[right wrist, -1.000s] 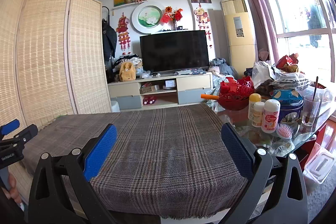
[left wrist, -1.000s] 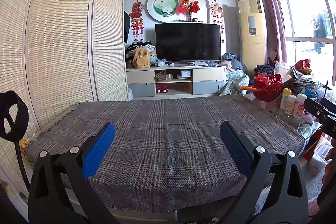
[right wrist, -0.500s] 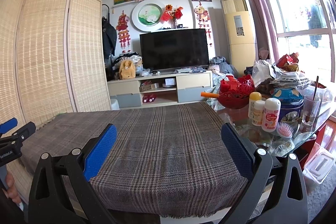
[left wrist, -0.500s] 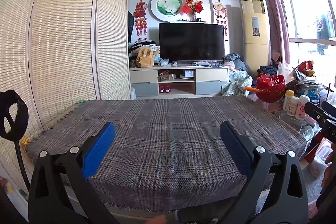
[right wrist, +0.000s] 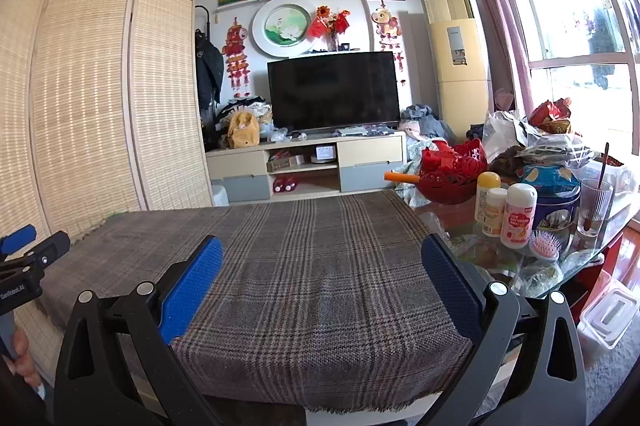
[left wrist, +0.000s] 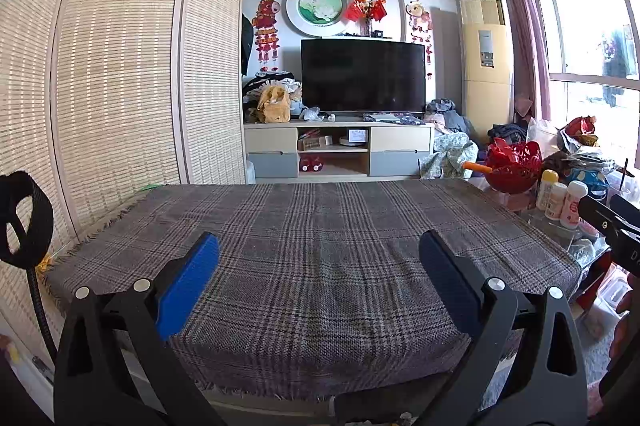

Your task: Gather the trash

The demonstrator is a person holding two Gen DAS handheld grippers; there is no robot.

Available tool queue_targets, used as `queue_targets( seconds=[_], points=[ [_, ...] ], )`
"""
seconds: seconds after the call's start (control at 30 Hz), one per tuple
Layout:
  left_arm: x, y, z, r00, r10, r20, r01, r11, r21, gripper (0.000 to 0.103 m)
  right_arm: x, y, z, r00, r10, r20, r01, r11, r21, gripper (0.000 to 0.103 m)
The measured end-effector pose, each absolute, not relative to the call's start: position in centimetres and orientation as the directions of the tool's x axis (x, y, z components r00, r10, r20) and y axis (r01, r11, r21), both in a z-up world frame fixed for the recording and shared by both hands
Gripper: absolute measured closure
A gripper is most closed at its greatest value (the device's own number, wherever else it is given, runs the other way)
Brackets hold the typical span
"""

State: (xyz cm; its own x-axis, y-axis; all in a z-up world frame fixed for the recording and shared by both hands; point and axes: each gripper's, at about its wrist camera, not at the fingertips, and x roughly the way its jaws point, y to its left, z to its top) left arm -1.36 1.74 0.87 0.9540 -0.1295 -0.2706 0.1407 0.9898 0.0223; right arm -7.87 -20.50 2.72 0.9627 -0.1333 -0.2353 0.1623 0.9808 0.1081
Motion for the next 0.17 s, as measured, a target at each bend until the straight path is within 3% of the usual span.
queue_targets(
  seconds=[0.17],
  points=[
    [-0.99, 1.7, 0.89, 0.948, -0.13, -0.289, 0.143, 0.989, 0.026, 0.008, -7.73, -20.36, 2.76, 0.962, -0.128, -0.239, 0.156, 0.983, 0.101, 0.003]
  ],
)
